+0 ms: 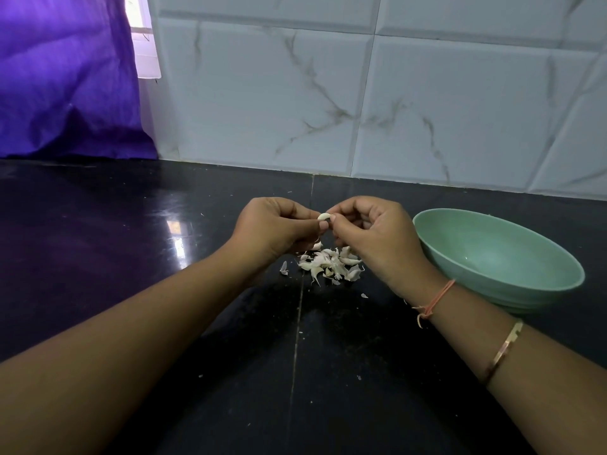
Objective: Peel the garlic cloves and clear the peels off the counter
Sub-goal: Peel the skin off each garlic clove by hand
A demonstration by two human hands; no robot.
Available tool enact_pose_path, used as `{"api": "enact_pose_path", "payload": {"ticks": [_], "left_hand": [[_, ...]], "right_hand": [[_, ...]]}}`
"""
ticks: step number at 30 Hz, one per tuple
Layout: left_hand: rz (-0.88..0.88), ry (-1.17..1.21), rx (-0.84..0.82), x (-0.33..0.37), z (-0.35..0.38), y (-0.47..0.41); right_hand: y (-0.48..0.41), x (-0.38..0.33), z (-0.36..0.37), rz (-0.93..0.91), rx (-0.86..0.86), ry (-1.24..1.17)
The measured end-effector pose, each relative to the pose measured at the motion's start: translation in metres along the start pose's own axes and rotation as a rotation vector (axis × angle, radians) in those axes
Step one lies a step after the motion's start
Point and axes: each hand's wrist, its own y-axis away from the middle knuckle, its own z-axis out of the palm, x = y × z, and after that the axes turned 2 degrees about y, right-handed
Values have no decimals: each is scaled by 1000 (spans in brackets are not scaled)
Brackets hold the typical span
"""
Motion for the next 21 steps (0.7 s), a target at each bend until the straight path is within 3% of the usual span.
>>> {"api": "enact_pose_path", "payload": {"ticks": [11,15,21], "left_hand": [[195,-309,112,1,1,2],[168,-255,88,2,3,2],[-10,26,-5,4,3,2]], "right_hand": [[0,-2,2,-89,42,157],[1,-2,4,-81,65,143],[0,-4,5,-16,58,18]]}}
